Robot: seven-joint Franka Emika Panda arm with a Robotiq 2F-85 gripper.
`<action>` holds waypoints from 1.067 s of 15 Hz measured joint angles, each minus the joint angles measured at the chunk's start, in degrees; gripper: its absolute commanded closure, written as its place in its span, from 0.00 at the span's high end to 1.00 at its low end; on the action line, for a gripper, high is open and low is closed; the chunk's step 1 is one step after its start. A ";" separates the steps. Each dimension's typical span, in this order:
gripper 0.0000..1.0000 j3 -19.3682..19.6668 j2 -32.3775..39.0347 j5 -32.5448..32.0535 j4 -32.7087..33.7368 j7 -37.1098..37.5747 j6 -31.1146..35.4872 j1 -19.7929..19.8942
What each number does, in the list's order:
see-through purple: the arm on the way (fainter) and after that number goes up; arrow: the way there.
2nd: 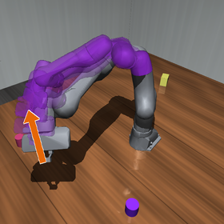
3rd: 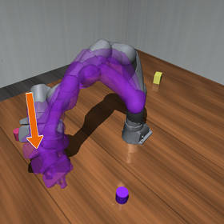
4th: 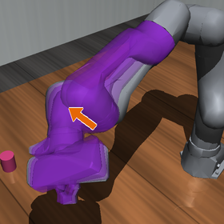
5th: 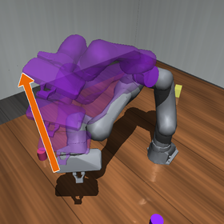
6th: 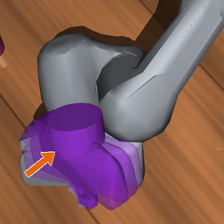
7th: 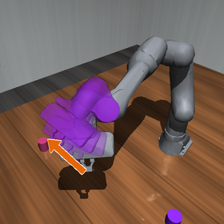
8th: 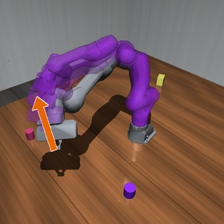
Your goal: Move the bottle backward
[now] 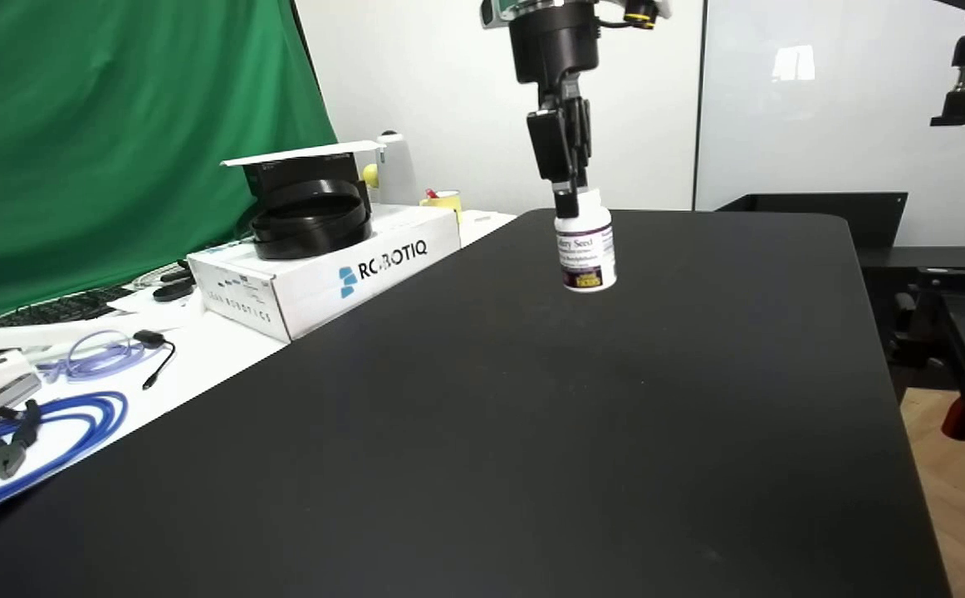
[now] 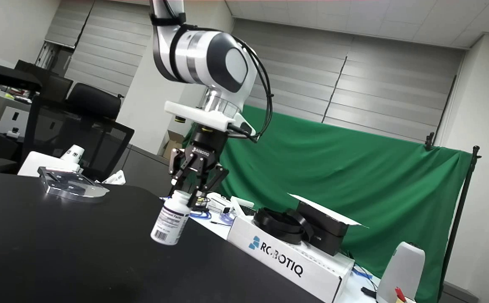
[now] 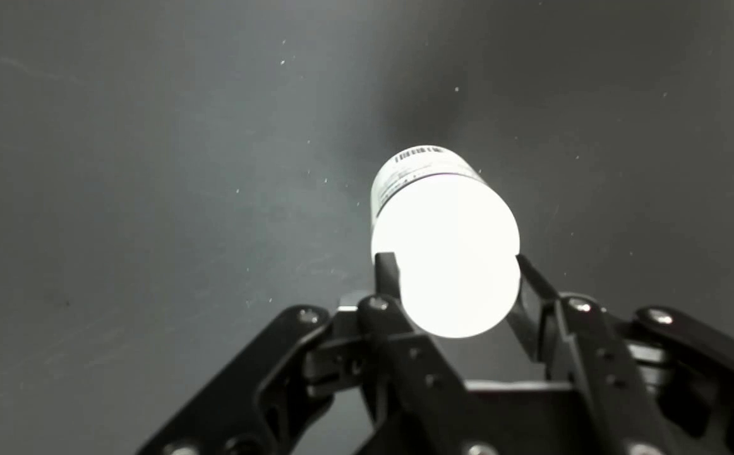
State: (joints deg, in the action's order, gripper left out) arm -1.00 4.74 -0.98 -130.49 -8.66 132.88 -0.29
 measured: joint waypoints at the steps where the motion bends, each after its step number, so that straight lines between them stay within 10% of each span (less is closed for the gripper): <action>1: 0.19 0.00 -0.96 0.62 -2.36 -0.13 1.28 0.03; 16: 0.19 0.16 -1.66 0.92 -17.96 -0.33 18.51 0.26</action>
State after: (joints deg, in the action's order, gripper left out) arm -0.83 3.08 -0.06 -148.44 -8.99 151.39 -0.03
